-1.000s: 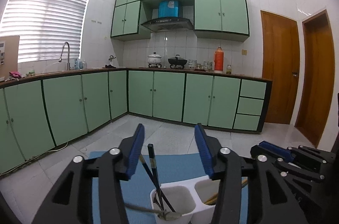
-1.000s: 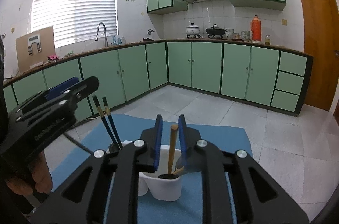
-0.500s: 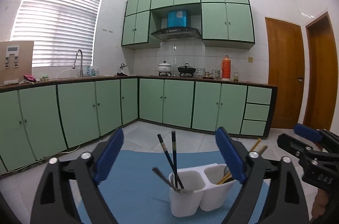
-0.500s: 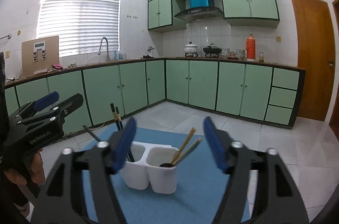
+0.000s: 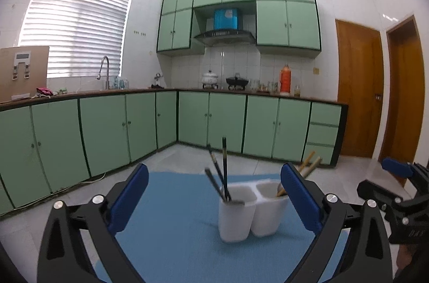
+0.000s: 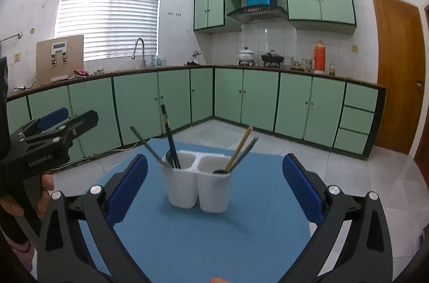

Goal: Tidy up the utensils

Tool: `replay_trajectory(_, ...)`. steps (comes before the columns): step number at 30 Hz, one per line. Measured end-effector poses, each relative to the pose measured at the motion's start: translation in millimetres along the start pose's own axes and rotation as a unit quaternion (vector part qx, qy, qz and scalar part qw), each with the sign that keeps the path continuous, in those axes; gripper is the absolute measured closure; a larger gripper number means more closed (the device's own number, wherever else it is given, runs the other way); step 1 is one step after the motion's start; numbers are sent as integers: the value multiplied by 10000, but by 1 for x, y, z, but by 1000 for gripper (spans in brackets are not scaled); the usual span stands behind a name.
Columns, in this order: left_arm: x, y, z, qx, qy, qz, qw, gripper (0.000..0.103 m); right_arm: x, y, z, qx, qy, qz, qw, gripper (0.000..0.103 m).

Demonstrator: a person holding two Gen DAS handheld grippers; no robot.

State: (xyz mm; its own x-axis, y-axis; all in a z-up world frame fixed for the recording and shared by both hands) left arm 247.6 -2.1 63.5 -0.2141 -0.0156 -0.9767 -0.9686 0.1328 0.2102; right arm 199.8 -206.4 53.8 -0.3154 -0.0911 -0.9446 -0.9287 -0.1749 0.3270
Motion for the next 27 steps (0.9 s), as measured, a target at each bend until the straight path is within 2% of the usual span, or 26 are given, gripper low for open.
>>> replay_trajectory(13, 35, 22, -15, 62, -192, 445, 9988, 6, 17, 20, 1, -7, -254, 205, 9995, 5)
replay_trajectory(27, 46, 26, -20, 111, -125, 558, 9983, 6, 30, 9, 4, -26, -192, 393, 9990, 5)
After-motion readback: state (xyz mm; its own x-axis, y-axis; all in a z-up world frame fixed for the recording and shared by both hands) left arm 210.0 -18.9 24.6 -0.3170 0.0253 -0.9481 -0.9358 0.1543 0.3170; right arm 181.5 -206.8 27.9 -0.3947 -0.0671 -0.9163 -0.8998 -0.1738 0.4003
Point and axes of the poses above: each gripper's, at about its wrist camera, not at the fingertips, and y roughly against the way its jaws point, z to its left, x to its underside, the point moved 10 cm from there along -y, roughly the way its jaws point, and after that the axes turned 3 degrees about x, right-handed, at the moved point
